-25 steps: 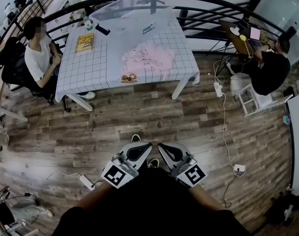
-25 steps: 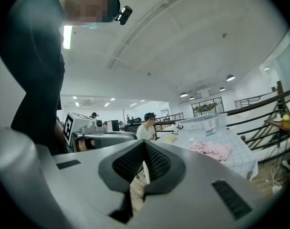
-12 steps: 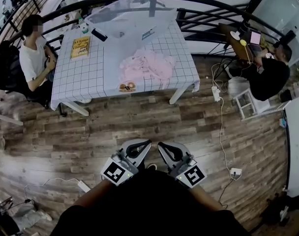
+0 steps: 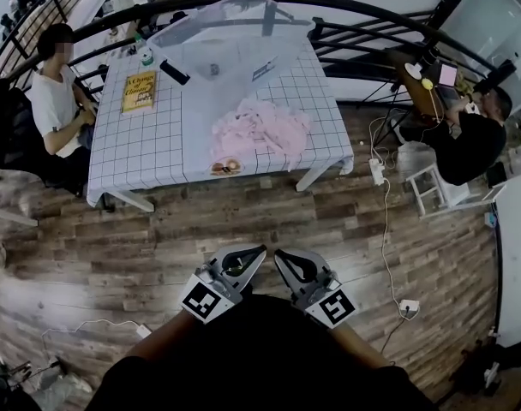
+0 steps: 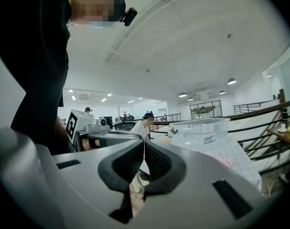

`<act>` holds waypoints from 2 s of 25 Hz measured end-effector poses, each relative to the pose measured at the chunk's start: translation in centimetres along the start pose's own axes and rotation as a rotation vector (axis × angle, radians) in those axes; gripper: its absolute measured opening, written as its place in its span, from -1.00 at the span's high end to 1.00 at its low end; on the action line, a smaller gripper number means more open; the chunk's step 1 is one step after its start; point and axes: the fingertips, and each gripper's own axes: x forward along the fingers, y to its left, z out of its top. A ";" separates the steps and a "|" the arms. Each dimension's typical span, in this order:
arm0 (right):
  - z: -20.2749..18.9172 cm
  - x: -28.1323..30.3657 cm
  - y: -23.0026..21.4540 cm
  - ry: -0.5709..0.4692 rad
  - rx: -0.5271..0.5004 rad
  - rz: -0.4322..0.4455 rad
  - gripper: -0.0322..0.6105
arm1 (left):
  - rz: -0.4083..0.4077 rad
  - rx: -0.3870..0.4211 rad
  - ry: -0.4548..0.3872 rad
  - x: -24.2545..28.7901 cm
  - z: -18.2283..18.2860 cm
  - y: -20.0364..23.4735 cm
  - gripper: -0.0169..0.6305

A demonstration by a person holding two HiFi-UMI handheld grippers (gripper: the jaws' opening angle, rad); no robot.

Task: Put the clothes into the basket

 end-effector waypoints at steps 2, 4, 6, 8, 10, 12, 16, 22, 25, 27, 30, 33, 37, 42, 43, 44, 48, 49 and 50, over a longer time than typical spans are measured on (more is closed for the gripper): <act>0.2 1.1 -0.6 0.001 0.000 -0.004 0.85 | -0.005 0.001 0.004 0.0 0.0 1.2 0.94; 0.4 2.2 -1.1 0.002 -0.002 -0.008 0.85 | -0.007 -0.002 0.007 0.1 0.1 2.4 0.94; 0.4 3.1 -1.7 0.005 -0.001 -0.015 0.85 | -0.011 -0.002 0.011 0.2 0.1 3.4 0.94; 0.4 3.9 -2.2 0.005 -0.001 -0.024 0.85 | -0.022 0.004 0.014 0.2 0.0 4.3 0.94; 0.4 4.6 -2.6 0.003 0.002 -0.035 0.85 | -0.037 0.007 0.013 0.3 0.1 4.9 0.94; 0.5 5.3 -3.0 0.007 0.006 -0.043 0.85 | -0.049 0.001 0.011 0.3 0.3 5.6 0.94; 0.5 6.4 -4.0 0.008 0.009 -0.069 0.85 | -0.058 -0.016 0.012 0.4 0.5 7.3 0.94; 0.7 7.5 -5.4 0.003 0.008 -0.077 0.85 | -0.061 -0.010 0.013 0.9 0.8 9.3 0.94; 1.0 8.2 -6.5 0.003 0.012 -0.077 0.85 | -0.055 -0.009 0.016 1.5 0.8 10.4 0.94; 1.1 8.6 -7.3 0.003 0.011 -0.074 0.85 | -0.047 -0.010 0.011 2.1 1.0 11.1 0.94; 1.4 9.2 -8.5 -0.005 0.004 -0.064 0.85 | -0.035 -0.007 0.004 3.1 1.3 11.9 0.94; 1.5 9.6 -9.8 -0.004 0.003 -0.053 0.85 | -0.030 0.001 0.005 4.2 1.6 12.7 0.94; 1.9 10.2 -11.6 -0.004 0.005 -0.039 0.85 | -0.020 0.001 0.005 5.8 1.8 13.5 0.94; 1.9 10.6 -14.0 0.009 -0.011 -0.014 0.85 | -0.007 -0.002 0.022 8.0 1.5 14.5 0.93; 2.0 10.7 -14.5 0.011 -0.015 -0.008 0.85 | -0.004 -0.001 0.020 8.5 1.5 14.7 0.94; 2.1 10.7 -15.0 0.010 -0.018 -0.002 0.85 | -0.002 0.000 0.019 9.0 1.6 14.9 0.94; 2.3 11.0 -17.0 0.014 -0.031 0.025 0.85 | 0.015 -0.002 0.015 11.0 2.1 15.7 0.94; 2.4 11.1 -17.5 0.019 -0.032 0.033 0.85 | 0.021 -0.001 0.013 11.6 2.2 16.0 0.94; 2.4 11.3 -18.1 0.021 -0.033 0.040 0.85 | 0.027 0.001 0.010 12.1 2.2 16.3 0.94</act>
